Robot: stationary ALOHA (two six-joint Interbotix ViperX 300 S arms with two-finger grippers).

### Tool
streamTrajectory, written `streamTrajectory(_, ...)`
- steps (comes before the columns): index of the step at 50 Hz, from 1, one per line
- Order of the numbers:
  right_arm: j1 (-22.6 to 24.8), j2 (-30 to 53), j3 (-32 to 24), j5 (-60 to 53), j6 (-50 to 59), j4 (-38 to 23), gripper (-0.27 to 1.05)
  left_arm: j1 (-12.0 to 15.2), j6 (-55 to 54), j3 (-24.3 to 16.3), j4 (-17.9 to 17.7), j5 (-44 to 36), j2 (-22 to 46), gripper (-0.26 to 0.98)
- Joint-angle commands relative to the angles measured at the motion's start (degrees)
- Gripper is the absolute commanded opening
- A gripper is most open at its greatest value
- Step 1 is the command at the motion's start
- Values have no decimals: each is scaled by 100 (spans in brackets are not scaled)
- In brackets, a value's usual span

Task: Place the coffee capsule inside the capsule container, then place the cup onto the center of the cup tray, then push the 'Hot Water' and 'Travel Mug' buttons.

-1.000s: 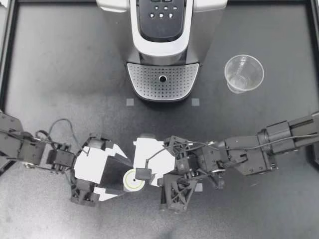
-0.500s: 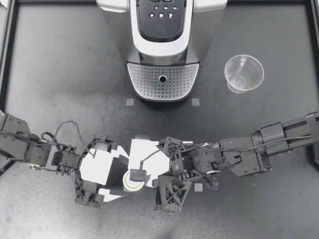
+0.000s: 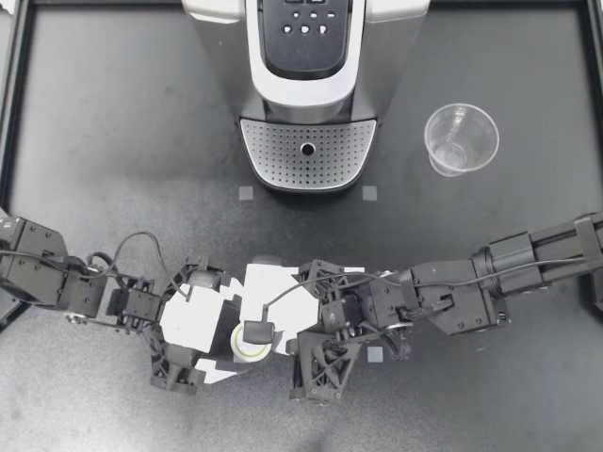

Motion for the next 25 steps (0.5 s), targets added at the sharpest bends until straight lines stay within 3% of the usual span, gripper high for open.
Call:
streamTrajectory(1,18,-97,-141,-9,0,-9,3,18,9,-97,0,-18,-62,70)
streamTrajectory(14,18,-114,-167,-9,9,-9,3,18,-62,-114,0,-18,-88,46)
streamTrajectory(25,18,-413,-123,237,0,-9,3,18,-141,-97,0,-18,-220,45)
